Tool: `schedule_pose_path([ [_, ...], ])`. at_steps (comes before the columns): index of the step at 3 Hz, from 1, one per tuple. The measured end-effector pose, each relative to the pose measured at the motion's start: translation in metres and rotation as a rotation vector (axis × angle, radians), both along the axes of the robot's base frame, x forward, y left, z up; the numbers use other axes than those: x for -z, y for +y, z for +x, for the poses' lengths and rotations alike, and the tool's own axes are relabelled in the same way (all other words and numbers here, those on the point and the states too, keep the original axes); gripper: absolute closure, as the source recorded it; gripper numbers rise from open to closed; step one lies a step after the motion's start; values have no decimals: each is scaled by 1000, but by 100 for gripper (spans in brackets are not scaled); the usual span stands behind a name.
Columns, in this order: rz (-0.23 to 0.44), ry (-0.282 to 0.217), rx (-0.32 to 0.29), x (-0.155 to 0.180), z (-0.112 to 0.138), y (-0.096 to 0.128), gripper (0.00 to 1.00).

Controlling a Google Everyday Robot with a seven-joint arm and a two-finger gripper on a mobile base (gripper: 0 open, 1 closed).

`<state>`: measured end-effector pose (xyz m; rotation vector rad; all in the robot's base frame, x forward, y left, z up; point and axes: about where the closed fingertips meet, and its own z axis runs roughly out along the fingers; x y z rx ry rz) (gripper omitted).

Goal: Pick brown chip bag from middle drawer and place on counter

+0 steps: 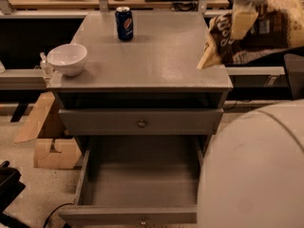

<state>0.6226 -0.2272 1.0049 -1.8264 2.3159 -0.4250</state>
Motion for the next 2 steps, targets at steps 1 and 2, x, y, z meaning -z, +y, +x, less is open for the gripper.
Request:
schedule_pose_path([
  [1,8,-100,-10,-36,12,4,100],
  [2,8,-100,-10,-36,12,4,100],
])
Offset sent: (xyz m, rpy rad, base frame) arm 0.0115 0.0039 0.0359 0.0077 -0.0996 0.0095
